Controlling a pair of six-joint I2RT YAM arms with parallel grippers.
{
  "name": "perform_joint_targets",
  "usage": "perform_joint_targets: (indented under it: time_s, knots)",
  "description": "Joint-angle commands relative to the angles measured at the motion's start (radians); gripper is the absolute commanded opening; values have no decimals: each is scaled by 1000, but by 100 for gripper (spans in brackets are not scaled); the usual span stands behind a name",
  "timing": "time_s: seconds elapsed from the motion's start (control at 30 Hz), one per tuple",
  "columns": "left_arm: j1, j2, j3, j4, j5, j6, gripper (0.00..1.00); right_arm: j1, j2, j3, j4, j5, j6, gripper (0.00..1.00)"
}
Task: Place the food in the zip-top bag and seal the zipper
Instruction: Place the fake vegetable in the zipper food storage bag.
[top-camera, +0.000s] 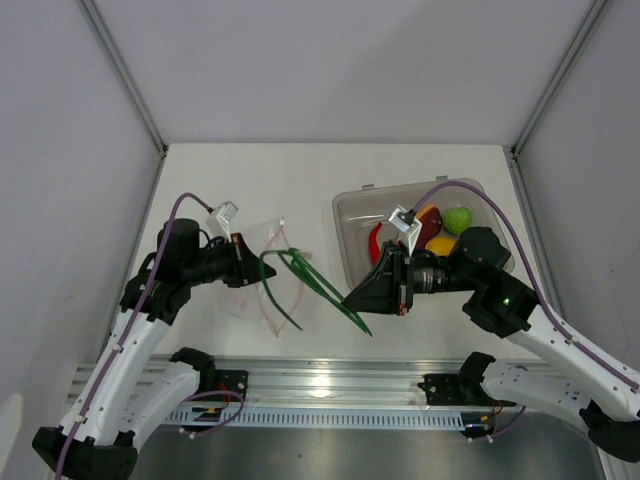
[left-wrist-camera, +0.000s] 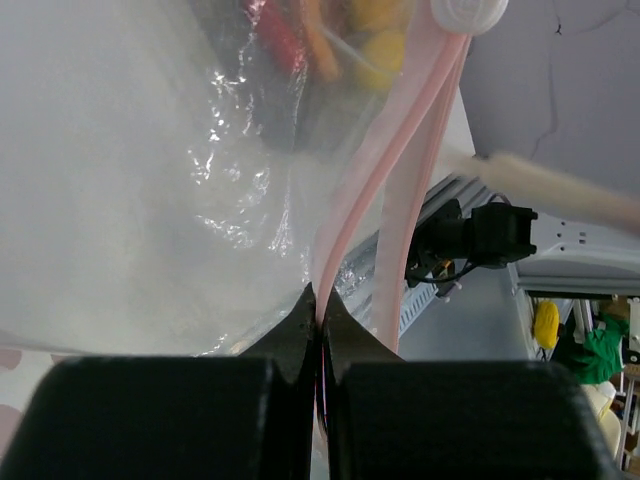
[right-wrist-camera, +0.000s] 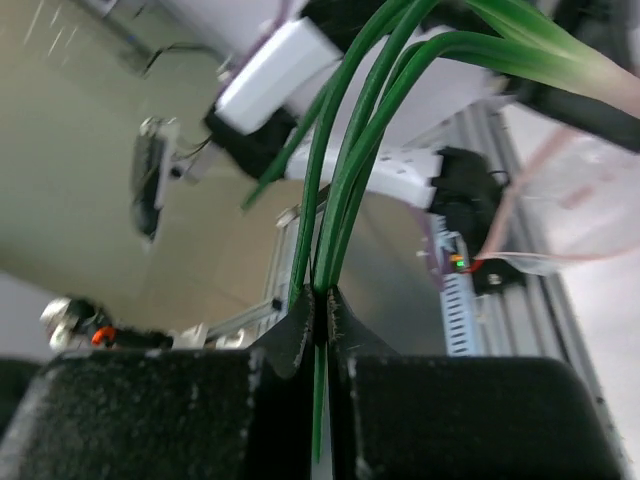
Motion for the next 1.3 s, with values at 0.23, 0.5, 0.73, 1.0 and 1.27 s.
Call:
perform_joint_targets:
  time_s: [0.23, 0.5, 0.73, 1.0, 1.27]
  knots:
    - [-6, 12, -3, 140, 108, -35, 1, 201, 2, 105, 138, -45, 24, 0]
    - [-6, -21, 42, 106, 119, -40, 1, 221, 19, 21, 169, -2, 19, 0]
    - [-6, -72, 47, 110, 139, -73, 1, 213, -4, -84, 215, 41, 63, 0]
    - [-6, -139, 21, 144, 117, -113, 1, 98, -47, -212, 289, 111, 304, 0]
    - [-6, -183, -70, 267, 105, -153, 1, 104, 59, -177, 321, 232, 597, 0]
